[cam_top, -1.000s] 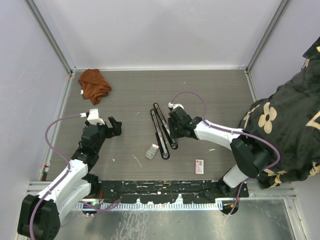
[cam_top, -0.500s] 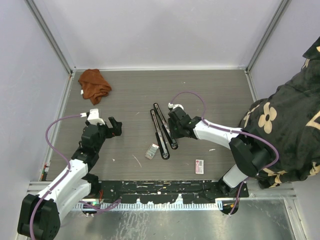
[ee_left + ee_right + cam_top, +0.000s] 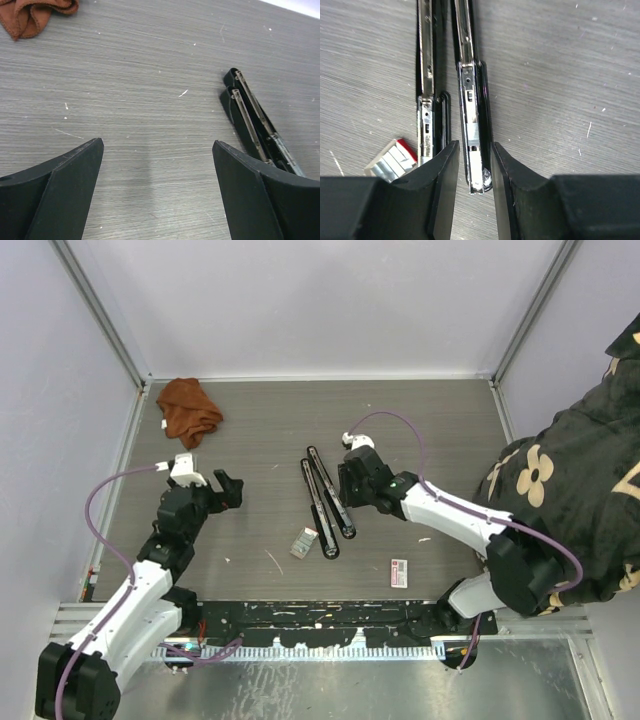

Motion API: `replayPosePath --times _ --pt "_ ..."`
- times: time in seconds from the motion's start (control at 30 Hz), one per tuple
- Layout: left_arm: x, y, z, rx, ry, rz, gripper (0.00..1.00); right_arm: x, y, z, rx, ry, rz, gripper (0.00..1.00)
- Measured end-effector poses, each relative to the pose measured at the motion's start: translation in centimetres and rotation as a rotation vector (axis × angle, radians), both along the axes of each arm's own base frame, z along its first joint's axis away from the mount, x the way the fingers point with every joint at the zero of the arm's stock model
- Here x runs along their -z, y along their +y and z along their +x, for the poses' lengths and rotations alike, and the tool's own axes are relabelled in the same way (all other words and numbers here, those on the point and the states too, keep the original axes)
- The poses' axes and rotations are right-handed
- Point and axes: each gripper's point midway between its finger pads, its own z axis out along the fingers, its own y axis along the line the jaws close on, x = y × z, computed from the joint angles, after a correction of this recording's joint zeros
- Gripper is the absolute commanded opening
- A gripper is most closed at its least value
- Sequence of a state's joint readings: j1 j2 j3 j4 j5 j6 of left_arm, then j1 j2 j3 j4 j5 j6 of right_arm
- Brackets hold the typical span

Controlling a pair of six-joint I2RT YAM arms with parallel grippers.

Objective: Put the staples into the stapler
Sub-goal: Adjust the staple in the stapler.

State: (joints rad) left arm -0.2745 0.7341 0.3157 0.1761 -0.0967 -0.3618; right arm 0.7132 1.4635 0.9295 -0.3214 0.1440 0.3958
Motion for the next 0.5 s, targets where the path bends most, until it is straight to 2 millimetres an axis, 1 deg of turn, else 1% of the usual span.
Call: replayPosePath --times 0.07,0.13,0.23,0.37,0.5 --pt "-0.5 -0.2 0.0 0.005 0.002 -0.013 0.93 -1.2 0.1 0.2 0.003 -0.042 0.031 0.38" --pt "-0.9 -0.3 -0.1 0.01 0.014 -0.02 0.93 -2.2 0.1 0.2 0.0 -0.078 0.062 0.41" --pt "-1.4 -0.5 -0.4 0.018 0.04 -0.032 0.93 -2.9 0.1 0.0 -0.02 -0.119 0.092 0.42" --pt "-2.4 -0.5 -1.1 0.022 0.065 -0.039 0.94 -2.6 0.1 -0.2 -0.054 -0.131 0.085 0.38" --pt "-3.5 -0.7 -1.8 0.036 0.106 -0.041 0.94 -1.2 0.3 -0.5 -0.078 -0.105 0.048 0.4"
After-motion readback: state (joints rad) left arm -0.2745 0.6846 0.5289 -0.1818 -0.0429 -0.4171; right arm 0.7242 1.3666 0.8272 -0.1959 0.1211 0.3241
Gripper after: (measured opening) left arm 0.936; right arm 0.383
